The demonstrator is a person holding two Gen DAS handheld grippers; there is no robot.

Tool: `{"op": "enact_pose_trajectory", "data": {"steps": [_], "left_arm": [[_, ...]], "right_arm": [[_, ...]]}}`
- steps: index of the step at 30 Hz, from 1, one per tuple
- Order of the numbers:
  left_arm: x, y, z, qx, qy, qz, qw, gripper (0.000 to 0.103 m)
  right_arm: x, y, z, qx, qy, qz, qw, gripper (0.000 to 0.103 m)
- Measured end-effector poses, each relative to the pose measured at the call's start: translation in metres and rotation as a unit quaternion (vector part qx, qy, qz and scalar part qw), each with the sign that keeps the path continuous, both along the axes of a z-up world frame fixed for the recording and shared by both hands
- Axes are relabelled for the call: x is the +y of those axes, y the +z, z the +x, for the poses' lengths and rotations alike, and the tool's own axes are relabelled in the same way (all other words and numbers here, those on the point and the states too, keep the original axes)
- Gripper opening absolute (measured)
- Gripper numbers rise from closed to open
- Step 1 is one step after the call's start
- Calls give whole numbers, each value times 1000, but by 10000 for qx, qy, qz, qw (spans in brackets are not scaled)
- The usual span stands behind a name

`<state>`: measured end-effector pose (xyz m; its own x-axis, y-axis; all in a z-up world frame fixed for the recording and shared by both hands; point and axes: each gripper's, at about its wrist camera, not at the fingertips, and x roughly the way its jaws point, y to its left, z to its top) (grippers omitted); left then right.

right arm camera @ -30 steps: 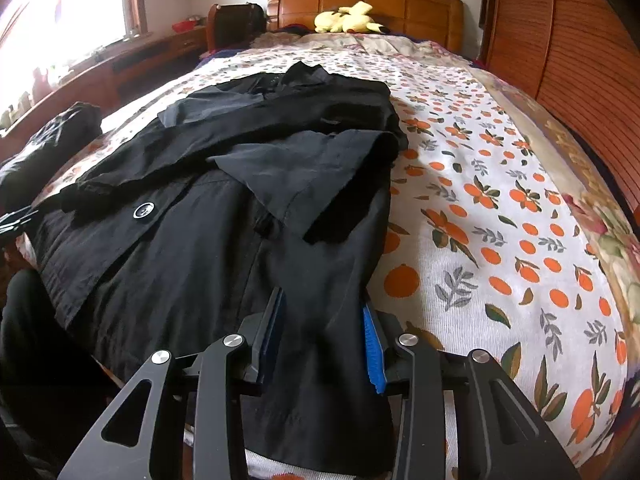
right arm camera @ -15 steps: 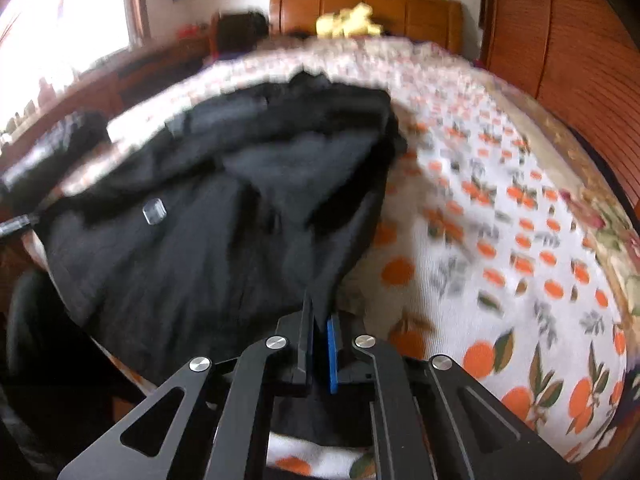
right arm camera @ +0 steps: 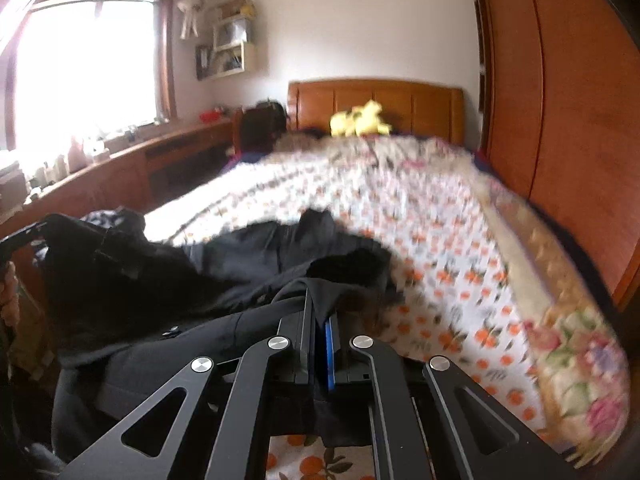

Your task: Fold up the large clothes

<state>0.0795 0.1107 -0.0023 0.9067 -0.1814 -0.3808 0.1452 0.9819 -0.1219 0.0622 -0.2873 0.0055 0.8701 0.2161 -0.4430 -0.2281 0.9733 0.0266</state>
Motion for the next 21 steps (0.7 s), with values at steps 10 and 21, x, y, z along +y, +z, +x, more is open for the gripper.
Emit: {"op": "enact_pose_trajectory", "data": {"steps": [10,21], "left_arm": [[-7,68,-50,-553,-27,29,9985,4],[-6,2,55,149,200,153,9996,5]], "right_arm": [[-14,36,-42,-280,-36,-232,9993,3],[-7,-35,62,374,42,-454,9983,3]]}}
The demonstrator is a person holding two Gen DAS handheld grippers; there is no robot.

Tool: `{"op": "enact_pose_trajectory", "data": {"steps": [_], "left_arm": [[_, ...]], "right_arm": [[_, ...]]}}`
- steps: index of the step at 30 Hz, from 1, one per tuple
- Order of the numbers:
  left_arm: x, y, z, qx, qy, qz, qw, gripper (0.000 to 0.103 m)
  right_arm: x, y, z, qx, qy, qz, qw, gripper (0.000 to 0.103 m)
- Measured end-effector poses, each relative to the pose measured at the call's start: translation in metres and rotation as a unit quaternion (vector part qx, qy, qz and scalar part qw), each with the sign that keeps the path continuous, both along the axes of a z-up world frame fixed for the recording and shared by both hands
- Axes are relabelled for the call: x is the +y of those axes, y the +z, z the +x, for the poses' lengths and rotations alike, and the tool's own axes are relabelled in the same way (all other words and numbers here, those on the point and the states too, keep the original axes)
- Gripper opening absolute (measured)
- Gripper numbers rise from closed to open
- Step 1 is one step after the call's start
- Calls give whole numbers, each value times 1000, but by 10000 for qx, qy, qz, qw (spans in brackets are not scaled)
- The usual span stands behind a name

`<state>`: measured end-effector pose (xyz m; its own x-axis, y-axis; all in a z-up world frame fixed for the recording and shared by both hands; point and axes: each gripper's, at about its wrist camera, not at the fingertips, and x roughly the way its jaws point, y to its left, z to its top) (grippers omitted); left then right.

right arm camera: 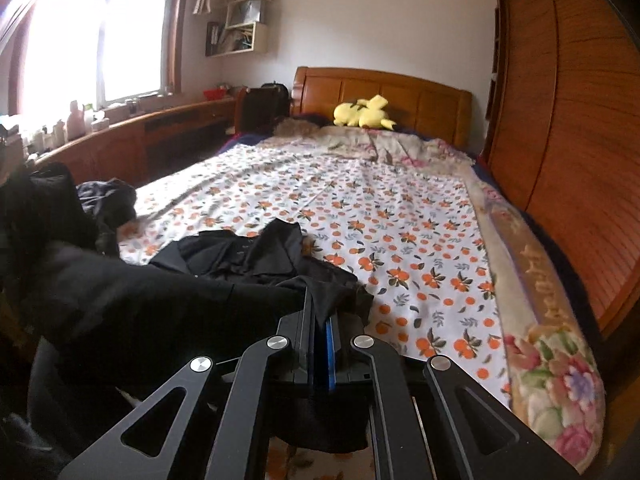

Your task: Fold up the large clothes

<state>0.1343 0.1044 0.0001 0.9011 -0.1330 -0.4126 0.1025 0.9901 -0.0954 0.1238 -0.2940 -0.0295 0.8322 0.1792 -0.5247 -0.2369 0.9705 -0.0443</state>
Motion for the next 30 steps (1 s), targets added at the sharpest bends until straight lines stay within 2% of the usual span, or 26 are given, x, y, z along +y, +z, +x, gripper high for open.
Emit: {"op": "enact_pose_trajectory", "data": {"steps": [3,10,15,19,22,23,24,25,26,27,28,30], "left_arm": [[3,-5,38,92,102,-77,9999,5],[7,6,120,41,342,163,9993,5],[8,0,159,134,367,245,9989,5],[5,-16,186,278,349,371,9983,9],[7,-34,195,404,197,328,9985,24],[7,-41,198,447,200,334,9982,43],[6,-46,198,448,223,375,9980,71],[4,-54,197,417,233,437,9979,79],[3,-63,196,410,212,435,9980,83],[3,-73,196,471,166,395,9980,83],[2,-80,196,527,124,348,9979,83],[-1,-96,196,658,31,259,9975,83]], "right_arm": [[-4,-5,41,38,-143,75,9999,3],[-8,-2,125,-101,-485,-32,9988,3],[-7,-15,187,76,-621,29,9980,3],[0,-33,215,243,-663,18,9975,4],[4,-50,228,374,-710,11,9968,4],[4,-55,230,431,-738,19,9963,5],[4,-59,233,489,-772,34,9958,8],[2,-64,238,585,-840,71,9947,19],[1,-69,240,609,-987,59,9932,31],[2,-70,239,494,-1137,-50,9923,56],[4,-71,241,427,-1163,-125,9922,60],[9,-73,242,462,-1086,-228,9928,60]]}}
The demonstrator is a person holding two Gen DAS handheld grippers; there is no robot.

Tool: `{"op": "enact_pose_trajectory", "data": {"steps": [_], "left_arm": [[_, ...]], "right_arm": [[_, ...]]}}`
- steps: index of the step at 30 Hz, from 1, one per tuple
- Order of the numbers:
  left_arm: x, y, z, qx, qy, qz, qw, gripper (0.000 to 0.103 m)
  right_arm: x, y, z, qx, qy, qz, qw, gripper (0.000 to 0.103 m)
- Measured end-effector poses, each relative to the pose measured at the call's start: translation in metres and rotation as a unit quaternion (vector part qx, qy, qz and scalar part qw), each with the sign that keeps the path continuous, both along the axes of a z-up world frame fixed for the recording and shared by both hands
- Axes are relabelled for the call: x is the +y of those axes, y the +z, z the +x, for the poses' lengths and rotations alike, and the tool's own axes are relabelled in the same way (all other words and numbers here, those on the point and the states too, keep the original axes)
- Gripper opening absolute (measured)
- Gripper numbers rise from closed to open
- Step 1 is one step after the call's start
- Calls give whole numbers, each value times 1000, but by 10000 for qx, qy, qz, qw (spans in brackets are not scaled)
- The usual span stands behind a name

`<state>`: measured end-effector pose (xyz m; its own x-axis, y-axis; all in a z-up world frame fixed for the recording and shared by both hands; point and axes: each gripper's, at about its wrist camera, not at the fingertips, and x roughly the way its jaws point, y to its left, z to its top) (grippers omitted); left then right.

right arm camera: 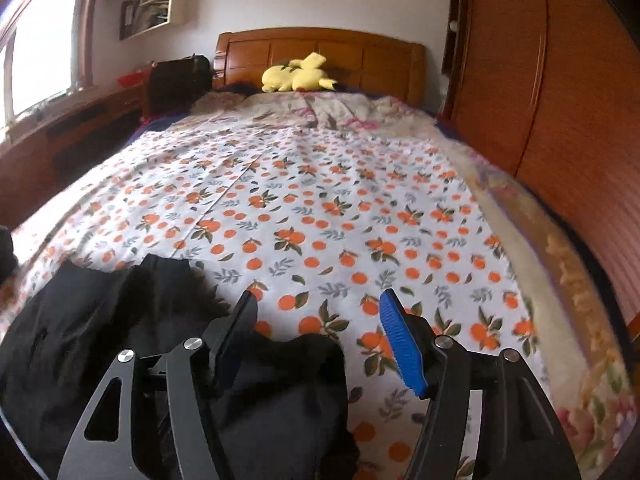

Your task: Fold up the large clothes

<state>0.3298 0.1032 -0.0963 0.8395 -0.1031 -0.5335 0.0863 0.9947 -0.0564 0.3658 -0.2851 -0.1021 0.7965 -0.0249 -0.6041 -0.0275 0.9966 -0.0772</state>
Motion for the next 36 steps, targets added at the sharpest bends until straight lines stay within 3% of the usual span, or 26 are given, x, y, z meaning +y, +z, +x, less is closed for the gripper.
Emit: {"op": "enact_pose_trajectory", "data": {"steps": [5,11,20,25,30,36], "left_arm": [[-17,-34,-2,211,-270,14,9994,83],[-44,-52,-16,237,-692,129,9972,87],[-65,-65,-41,279,-1084,37,9937,88],[-73,-64,-52,243,-1196,54,9925,88],[-80,-63,-63,205,-1298,78,9913,89],[-93,-67,-75,218,-1453,121,9891,89]], "right_arm": [[23,-1,0,61,362,-301,9989,60],[51,1,-11,-41,576,-799,9951,60],[72,9,-62,-30,989,-641,9930,60],[81,-7,-97,223,1159,-422,9921,49],[70,-20,-125,366,1016,-298,9937,38],[42,-31,-148,529,694,-206,9960,38]]}}
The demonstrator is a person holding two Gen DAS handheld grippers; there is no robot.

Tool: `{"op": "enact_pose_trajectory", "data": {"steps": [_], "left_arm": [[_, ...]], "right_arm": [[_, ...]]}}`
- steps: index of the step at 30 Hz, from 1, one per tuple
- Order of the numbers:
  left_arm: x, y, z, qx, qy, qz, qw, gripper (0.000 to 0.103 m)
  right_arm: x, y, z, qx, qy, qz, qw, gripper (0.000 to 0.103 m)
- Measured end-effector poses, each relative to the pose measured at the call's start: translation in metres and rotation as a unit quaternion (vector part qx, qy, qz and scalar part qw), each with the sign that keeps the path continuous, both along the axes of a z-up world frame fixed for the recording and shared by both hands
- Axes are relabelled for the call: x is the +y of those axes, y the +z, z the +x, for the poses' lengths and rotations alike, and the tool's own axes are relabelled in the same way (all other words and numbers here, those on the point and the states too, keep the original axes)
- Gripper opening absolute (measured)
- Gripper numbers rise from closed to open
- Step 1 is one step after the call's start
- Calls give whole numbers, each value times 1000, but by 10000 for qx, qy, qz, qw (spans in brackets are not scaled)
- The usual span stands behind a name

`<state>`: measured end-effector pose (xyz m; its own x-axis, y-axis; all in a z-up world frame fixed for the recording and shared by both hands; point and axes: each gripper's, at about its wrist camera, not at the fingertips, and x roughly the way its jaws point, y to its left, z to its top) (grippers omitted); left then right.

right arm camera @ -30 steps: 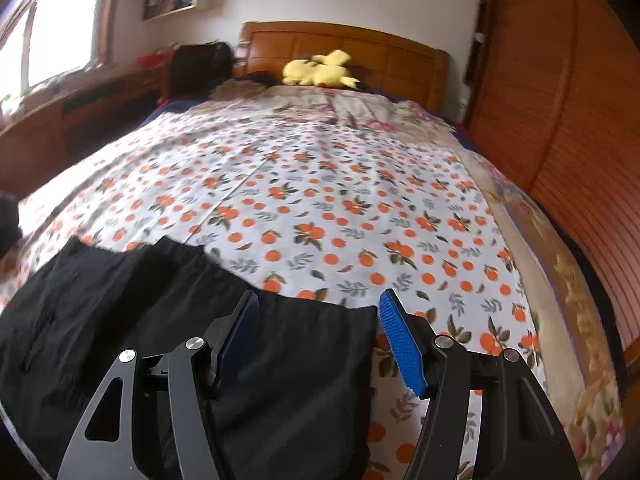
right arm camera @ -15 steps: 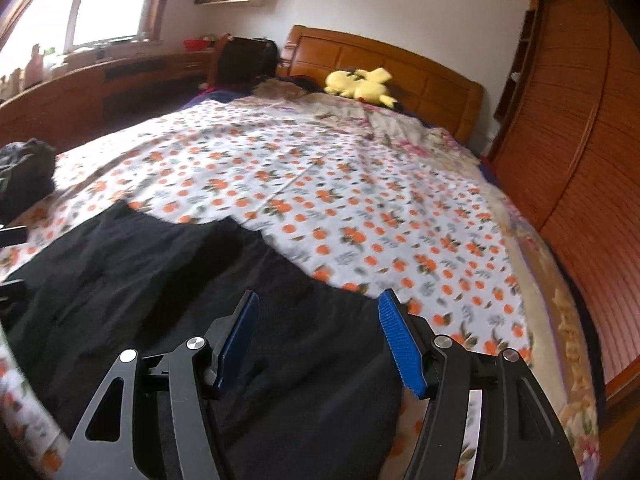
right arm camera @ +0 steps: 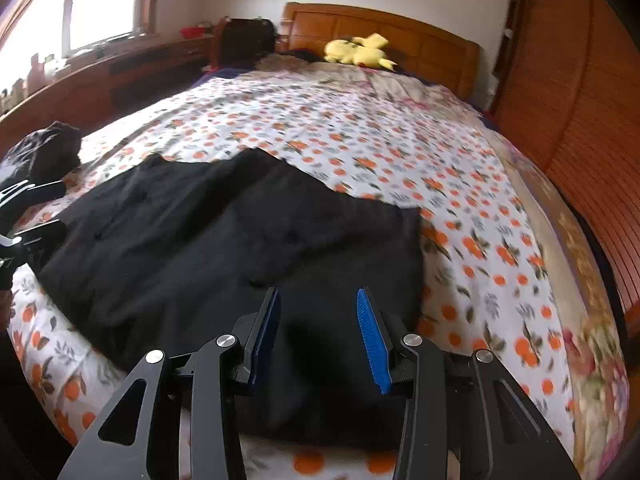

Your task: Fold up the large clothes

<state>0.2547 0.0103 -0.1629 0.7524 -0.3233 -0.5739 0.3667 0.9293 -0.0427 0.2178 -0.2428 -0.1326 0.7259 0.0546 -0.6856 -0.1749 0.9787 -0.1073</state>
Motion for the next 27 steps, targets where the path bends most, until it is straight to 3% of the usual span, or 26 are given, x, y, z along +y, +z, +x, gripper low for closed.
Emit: {"op": "enact_pose_trajectory", "data": {"steps": [6,9,15,20,24,27], "left_arm": [[-14,-3,-12,-9,-149,47,9999,89],[-20,-8,-17,14,-178,86,9998,89],[-22,-16,-23,73,-144,136,9998,89],[-16,-22,-27,134,-46,88,9999,89],[-12,-21,-30,90,48,102,9999,89],[-11,-20,-32,33,132,140,9998,89]], "right_arm": [[-16,-43,-2,443,-148,126,9988,36],[-17,-59,-3,362,-192,185,9990,37],[-6,-39,-9,179,-437,-84,9988,37],[21,-15,-11,-1,-144,73,9999,37],[44,-25,-9,130,106,147,9998,38],[48,-51,-1,431,95,118,9990,39]]}}
